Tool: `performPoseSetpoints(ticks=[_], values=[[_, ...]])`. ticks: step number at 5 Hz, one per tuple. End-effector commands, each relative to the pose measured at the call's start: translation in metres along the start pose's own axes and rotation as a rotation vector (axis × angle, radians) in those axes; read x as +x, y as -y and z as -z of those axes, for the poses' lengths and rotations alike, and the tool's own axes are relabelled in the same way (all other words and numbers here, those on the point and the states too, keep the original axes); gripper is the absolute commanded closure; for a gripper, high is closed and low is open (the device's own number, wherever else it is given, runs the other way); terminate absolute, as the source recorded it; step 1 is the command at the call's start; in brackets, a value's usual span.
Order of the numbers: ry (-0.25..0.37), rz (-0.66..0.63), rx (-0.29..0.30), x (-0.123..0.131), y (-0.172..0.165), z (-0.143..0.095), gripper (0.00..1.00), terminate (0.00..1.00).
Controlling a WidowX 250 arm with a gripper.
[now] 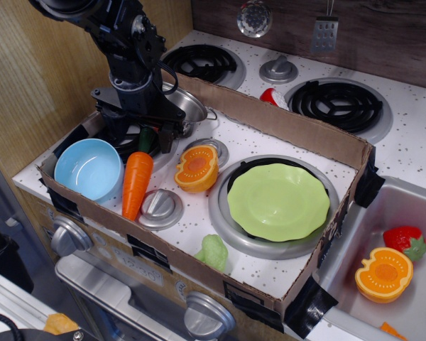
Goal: Put carrot on plate
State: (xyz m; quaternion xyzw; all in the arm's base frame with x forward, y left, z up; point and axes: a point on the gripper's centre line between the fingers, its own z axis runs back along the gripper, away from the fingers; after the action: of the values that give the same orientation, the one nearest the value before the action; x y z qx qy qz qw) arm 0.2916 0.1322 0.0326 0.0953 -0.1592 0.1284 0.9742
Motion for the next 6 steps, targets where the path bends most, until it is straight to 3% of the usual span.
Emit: performPoseSetpoints(ticks=[1,2,3,6], values=[[0.012,-0.012,-0.026,0.001,0.002,0.005,0.00,0.00],[0.007,-0.020,-0.010,0.001,0.002,-0.001,1.00,0.00],[0.006,-0.004,0.016,0.007,-0.001,-0.017,1.00,0.00],[-0.149,-0.071,0.142,0.040,0.016,-0.107,1.00,0.00]])
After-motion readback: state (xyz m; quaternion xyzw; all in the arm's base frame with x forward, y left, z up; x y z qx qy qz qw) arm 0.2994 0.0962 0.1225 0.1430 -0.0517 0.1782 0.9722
